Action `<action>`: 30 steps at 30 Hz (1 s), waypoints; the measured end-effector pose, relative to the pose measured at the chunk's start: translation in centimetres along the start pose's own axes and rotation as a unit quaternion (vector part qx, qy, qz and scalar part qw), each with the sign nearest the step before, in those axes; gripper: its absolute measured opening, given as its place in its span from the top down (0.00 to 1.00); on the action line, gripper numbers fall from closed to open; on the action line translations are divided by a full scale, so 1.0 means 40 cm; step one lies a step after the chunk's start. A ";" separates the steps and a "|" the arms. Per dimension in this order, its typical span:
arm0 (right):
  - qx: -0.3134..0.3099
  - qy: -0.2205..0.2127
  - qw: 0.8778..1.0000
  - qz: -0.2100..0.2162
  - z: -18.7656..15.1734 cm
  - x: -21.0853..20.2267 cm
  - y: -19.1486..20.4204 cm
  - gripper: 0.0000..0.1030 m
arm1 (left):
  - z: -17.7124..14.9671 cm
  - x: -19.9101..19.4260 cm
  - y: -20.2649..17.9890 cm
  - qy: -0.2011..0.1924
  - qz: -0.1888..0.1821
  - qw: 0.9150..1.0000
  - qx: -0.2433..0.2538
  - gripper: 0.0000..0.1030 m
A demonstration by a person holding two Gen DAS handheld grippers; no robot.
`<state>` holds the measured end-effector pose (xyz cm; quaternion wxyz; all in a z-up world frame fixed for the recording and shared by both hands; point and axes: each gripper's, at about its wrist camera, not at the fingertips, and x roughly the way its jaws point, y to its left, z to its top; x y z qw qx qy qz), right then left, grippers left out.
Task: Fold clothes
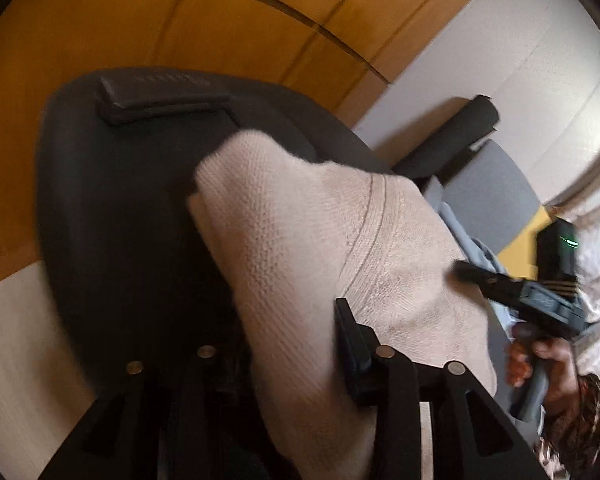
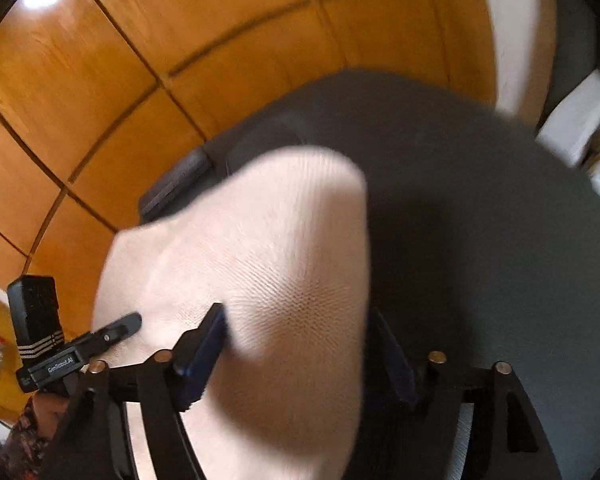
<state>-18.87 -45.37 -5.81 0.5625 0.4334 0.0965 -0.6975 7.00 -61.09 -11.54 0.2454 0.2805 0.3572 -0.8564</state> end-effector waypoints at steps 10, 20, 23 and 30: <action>-0.143 0.055 0.988 -0.019 -0.169 -0.047 0.222 0.70 | -0.145 -0.062 -0.175 -0.036 0.073 0.987 0.138 0.70; -0.148 0.042 0.984 -0.092 -0.304 -0.039 0.175 0.69 | -0.230 -0.063 -0.097 -0.038 0.094 0.994 0.044 0.65; -0.150 0.025 0.983 -0.103 -0.322 -0.084 0.204 0.61 | -0.255 -0.105 -0.110 -0.044 0.119 0.991 0.046 0.65; -0.113 0.009 0.988 -0.105 -0.463 -0.244 0.220 0.51 | -0.336 -0.193 -0.146 -0.020 0.160 0.987 0.021 0.65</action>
